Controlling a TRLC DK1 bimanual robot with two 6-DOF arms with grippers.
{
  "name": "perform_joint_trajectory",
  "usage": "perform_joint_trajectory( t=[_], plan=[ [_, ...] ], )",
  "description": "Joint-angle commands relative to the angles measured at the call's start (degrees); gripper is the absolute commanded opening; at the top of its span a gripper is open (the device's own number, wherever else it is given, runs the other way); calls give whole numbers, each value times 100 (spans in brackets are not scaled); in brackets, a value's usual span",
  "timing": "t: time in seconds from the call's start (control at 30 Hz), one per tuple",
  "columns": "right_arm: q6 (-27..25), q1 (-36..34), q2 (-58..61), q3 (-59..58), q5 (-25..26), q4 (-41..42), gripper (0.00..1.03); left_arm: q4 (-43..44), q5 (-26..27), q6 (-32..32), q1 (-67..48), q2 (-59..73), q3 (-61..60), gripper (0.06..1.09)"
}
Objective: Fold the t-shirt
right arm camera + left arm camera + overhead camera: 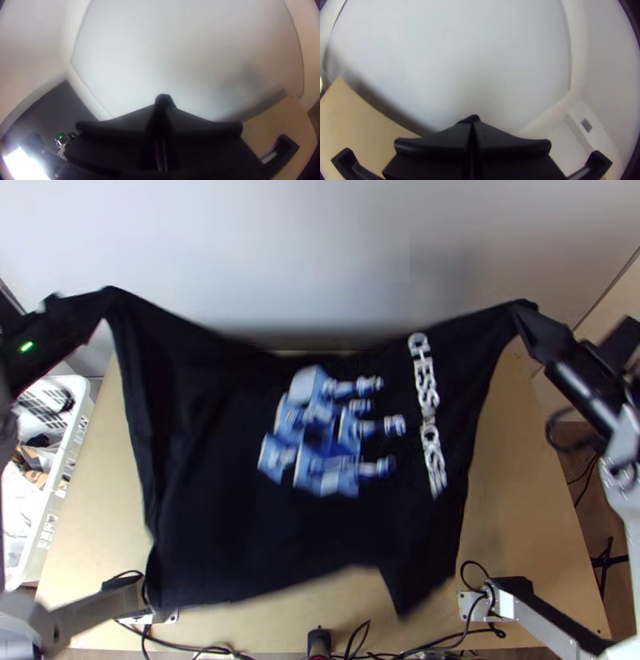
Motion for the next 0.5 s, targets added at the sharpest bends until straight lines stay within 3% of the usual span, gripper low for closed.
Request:
perform_joint_trajectory(
  t=[0.0, 0.23, 0.4, 0.47],
  plan=[
    [137, -271, 1087, 43, 894, 158, 3, -587, -842, 76, 71, 1707, 488, 9],
    [181, -298, 946, 694, 964, 193, 3, -1096, -939, 226, -140, 2033, 1710, 9],
    [172, -394, -65, 588, -29, 122, 3, -1290, -464, 235, -166, 1321, 1974, 9],
    [172, -386, -574, 491, -398, 114, 3, -1290, -16, 173, -166, 908, 1974, 9]
  ],
)
